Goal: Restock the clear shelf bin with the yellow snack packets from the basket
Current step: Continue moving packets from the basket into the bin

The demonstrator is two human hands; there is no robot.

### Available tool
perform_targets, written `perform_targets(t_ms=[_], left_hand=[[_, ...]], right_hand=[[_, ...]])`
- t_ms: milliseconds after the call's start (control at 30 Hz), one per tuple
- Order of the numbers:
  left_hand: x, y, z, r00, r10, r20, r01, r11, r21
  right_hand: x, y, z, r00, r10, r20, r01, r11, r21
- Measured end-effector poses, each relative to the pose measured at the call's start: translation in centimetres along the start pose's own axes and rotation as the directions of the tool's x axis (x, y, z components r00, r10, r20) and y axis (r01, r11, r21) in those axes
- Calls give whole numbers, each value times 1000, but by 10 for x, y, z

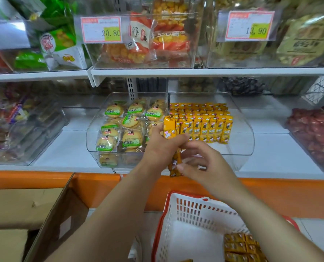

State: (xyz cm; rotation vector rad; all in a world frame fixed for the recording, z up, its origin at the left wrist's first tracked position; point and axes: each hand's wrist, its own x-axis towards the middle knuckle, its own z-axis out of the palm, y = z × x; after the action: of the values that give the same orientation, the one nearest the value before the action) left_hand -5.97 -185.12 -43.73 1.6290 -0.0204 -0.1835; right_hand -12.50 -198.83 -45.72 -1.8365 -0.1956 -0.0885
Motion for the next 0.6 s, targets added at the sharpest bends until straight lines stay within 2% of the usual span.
perform_targets(t_ms=[100,167,300,367,600], left_hand=[[-7,5,7,1000,-9,-13,9,1000,9],[-11,7,9,1000,-19,-1,19,1000,-2],[-10,9,9,993,-33,109,51,986,-162],[-8,8,7,994,-28,109,45,986,-162],[-5,2,8,979,36,198,-23,997,-67]], right_hand=[[0,1,10,997,48,-58,-44,997,62],[0,2,10,994,95,-59,-84,983,165],[-4,6,-1,984,169,-49,-134,900,415],[-6,6,-9,976,204,-72,-140,849,509],[-5,5,-31,977,203,-61,-171,925,339]])
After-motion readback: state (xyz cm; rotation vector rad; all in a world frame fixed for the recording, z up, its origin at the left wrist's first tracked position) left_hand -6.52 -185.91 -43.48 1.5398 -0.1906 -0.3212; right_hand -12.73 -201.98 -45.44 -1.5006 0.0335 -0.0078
